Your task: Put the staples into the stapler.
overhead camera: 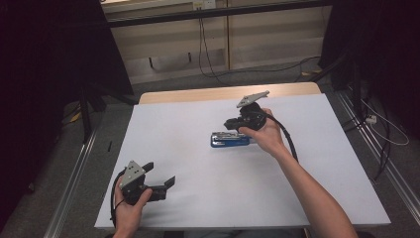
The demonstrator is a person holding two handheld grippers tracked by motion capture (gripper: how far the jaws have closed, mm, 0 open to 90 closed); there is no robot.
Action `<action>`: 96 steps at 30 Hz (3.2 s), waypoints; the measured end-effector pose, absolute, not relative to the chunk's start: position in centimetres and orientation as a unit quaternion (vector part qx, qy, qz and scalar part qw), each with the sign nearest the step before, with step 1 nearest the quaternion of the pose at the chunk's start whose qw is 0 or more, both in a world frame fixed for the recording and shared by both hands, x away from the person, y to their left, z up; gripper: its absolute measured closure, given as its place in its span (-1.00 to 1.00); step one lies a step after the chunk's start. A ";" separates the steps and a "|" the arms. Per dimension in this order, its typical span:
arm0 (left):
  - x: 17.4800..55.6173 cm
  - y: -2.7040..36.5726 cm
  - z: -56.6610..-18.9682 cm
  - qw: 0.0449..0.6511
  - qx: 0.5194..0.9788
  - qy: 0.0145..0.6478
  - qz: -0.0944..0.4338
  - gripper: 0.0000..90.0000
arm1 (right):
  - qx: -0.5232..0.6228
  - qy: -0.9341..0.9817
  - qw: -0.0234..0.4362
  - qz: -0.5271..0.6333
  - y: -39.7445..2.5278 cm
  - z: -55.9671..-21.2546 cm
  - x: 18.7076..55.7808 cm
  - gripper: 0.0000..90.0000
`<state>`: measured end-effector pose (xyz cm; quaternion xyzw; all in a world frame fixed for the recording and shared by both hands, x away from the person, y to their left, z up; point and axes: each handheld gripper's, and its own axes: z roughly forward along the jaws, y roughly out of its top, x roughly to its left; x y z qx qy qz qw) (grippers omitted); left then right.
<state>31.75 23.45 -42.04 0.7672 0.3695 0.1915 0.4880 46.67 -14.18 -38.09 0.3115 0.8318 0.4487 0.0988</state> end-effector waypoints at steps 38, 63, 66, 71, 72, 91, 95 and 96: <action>31.7 23.5 -42.0 0.492 0.766 0.366 0.191 -0.88 | 0.262 0.865 0.077 0.421 -11.3 -38.7 50.5 0.76; 31.7 23.5 -42.0 0.492 0.766 0.367 0.192 -0.88 | 0.214 0.899 0.043 0.379 -10.7 -40.5 50.8 0.76; 31.7 23.5 -42.0 0.491 0.767 0.366 0.192 -0.88 | 0.205 0.903 0.047 0.375 -10.6 -40.5 50.9 0.76; 31.7 23.5 -42.0 0.491 0.767 0.365 0.191 -0.88 | 0.189 0.912 0.048 0.360 -10.5 -40.7 50.9 0.76; 31.7 23.5 -42.0 0.490 0.768 0.365 0.191 -0.88 | 0.188 0.912 0.049 0.361 -10.5 -40.8 50.9 0.76; 31.7 23.5 -42.0 0.490 0.769 0.365 0.190 -0.88 | 0.158 0.926 0.056 0.338 -10.0 -41.0 51.2 0.76; 31.7 23.5 -42.0 0.490 0.769 0.364 0.191 -0.88 | 0.152 0.928 0.054 0.336 -9.9 -41.2 51.2 0.76; 31.7 23.5 -42.0 0.492 0.768 0.365 0.191 -0.88 | 0.151 0.928 0.054 0.336 -10.0 -41.2 51.2 0.76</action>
